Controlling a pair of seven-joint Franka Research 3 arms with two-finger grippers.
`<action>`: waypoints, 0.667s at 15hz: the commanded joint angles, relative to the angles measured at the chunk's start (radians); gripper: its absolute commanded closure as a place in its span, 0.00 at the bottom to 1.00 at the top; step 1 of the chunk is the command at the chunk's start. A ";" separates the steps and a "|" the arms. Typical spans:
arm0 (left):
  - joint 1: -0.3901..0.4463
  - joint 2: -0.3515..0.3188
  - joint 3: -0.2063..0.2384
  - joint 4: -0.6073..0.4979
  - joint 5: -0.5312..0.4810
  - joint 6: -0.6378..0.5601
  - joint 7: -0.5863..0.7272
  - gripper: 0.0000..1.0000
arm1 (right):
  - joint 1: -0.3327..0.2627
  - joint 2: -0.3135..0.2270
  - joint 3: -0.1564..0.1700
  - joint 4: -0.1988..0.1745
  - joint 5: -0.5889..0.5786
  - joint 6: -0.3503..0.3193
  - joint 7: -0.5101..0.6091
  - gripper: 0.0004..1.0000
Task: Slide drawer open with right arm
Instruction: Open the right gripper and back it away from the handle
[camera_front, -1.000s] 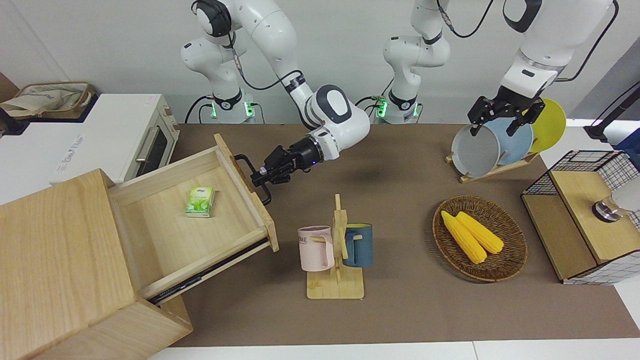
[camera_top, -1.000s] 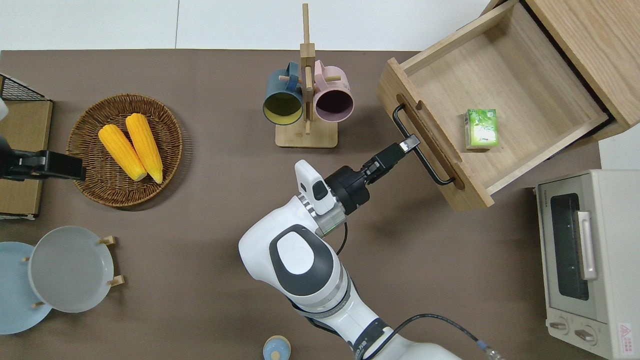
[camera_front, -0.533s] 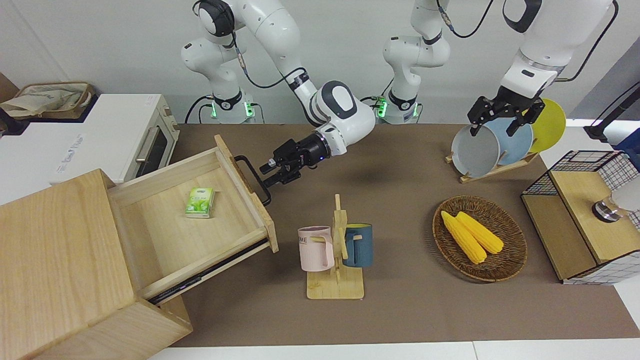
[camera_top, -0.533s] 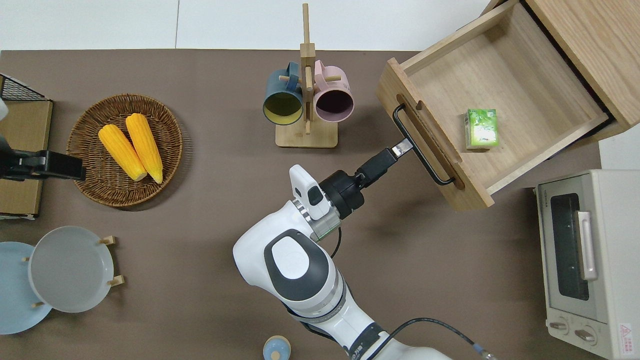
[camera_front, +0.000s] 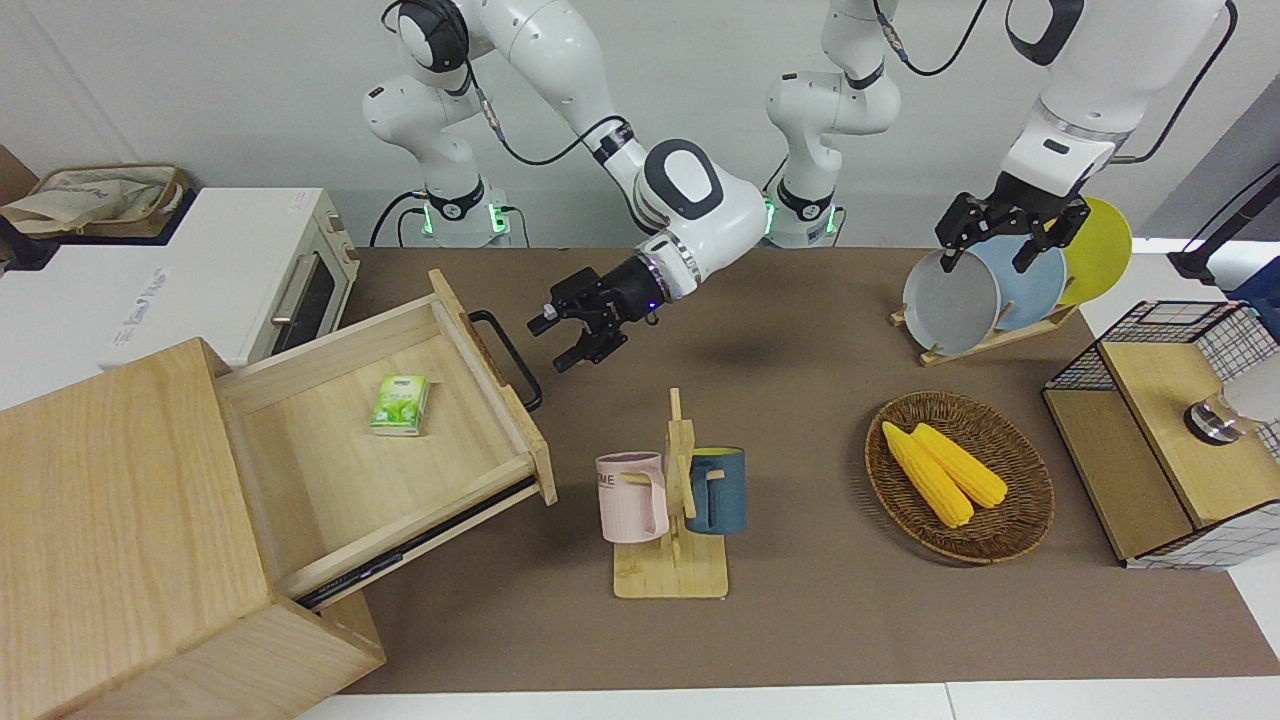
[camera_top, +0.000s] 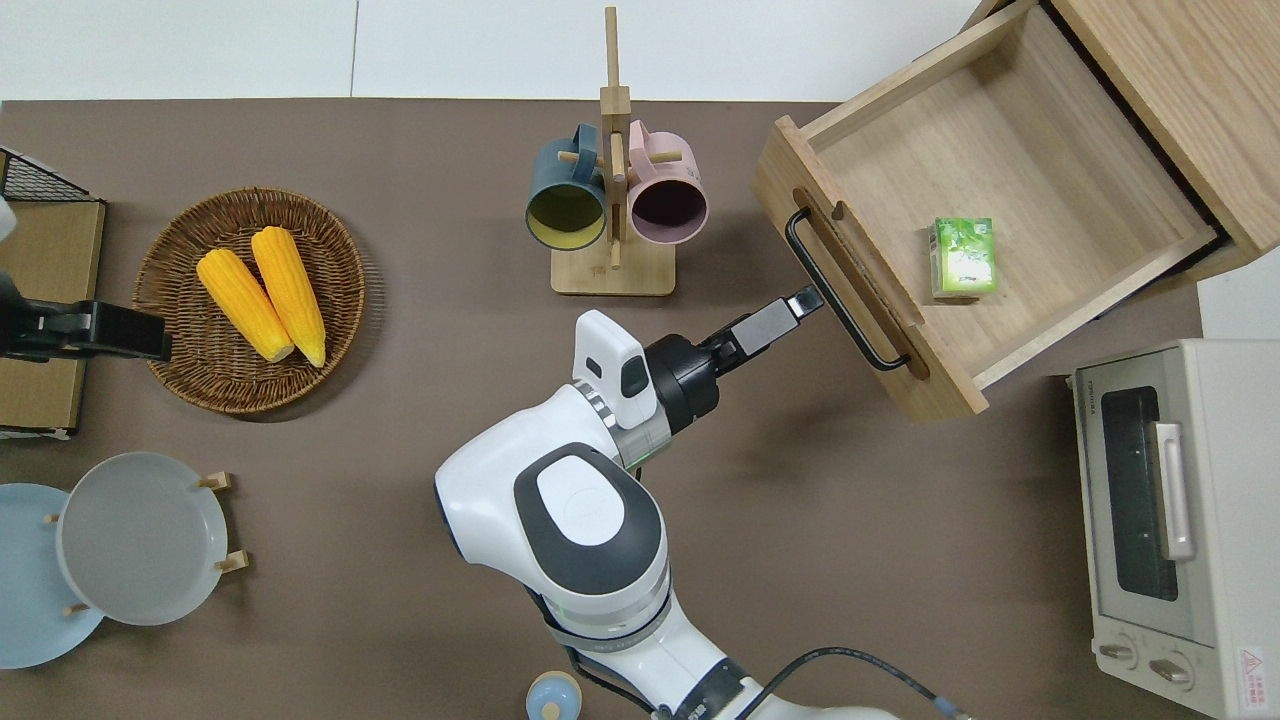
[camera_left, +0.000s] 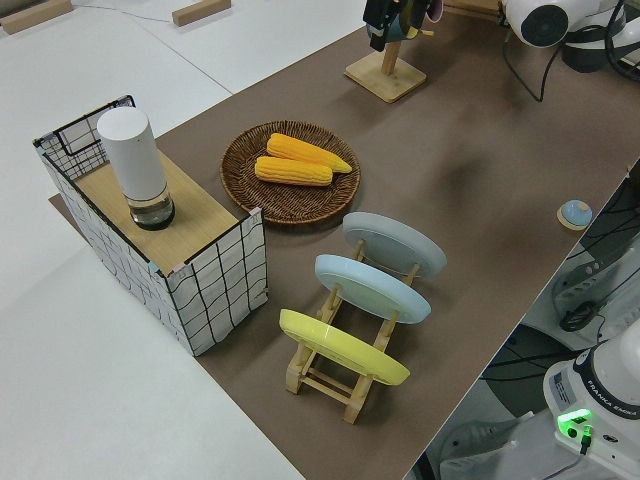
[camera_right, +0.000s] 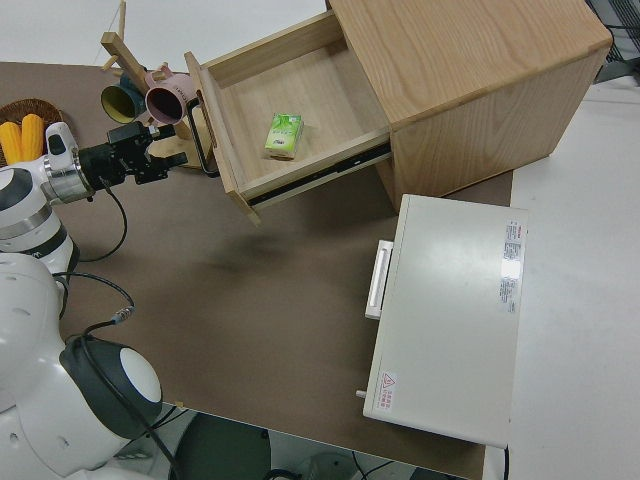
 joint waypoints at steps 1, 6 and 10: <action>-0.017 0.013 0.017 0.020 0.012 0.000 0.008 0.00 | -0.005 -0.007 -0.003 0.070 0.101 0.018 -0.011 0.02; -0.017 0.013 0.017 0.020 0.012 0.000 0.008 0.00 | -0.025 -0.055 -0.005 0.084 0.213 0.065 -0.026 0.02; -0.017 0.013 0.017 0.020 0.012 0.000 0.008 0.00 | -0.071 -0.120 -0.005 0.085 0.325 0.100 -0.086 0.02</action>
